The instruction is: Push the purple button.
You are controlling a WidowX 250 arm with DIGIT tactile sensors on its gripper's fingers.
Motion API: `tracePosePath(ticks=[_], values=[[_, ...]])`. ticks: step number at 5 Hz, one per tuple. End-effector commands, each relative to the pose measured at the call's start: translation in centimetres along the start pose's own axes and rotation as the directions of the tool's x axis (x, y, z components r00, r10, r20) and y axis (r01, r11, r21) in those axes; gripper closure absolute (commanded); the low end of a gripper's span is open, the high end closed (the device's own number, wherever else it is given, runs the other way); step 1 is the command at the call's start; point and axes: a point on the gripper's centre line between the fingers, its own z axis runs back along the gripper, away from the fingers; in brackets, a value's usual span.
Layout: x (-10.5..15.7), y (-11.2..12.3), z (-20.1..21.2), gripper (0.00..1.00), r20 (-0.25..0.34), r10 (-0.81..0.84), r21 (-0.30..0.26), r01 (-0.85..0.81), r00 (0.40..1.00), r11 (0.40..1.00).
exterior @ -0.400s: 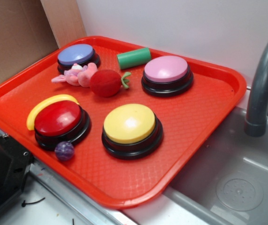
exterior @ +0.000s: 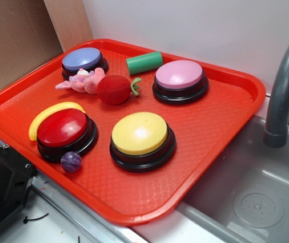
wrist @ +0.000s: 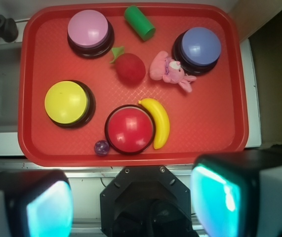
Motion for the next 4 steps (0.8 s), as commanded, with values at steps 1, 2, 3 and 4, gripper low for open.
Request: tracePosePath(ticks=[1, 2, 3, 4], values=[[8.6, 4.5, -4.2, 0.00, 0.010, 0.340, -0.033, -0.340, 0.940, 0.940], [10.7, 6.1, -5.0, 0.00, 0.113, 0.464, -0.017, -0.466, 0.878, 0.885], [11.9, 8.1, -7.2, 0.00, 0.184, 0.491, -0.026, -0.495, 0.852, 0.868], [12.1, 9.1, -9.8, 0.00, 0.213, 0.539, -0.001, -0.552, 0.815, 0.834]])
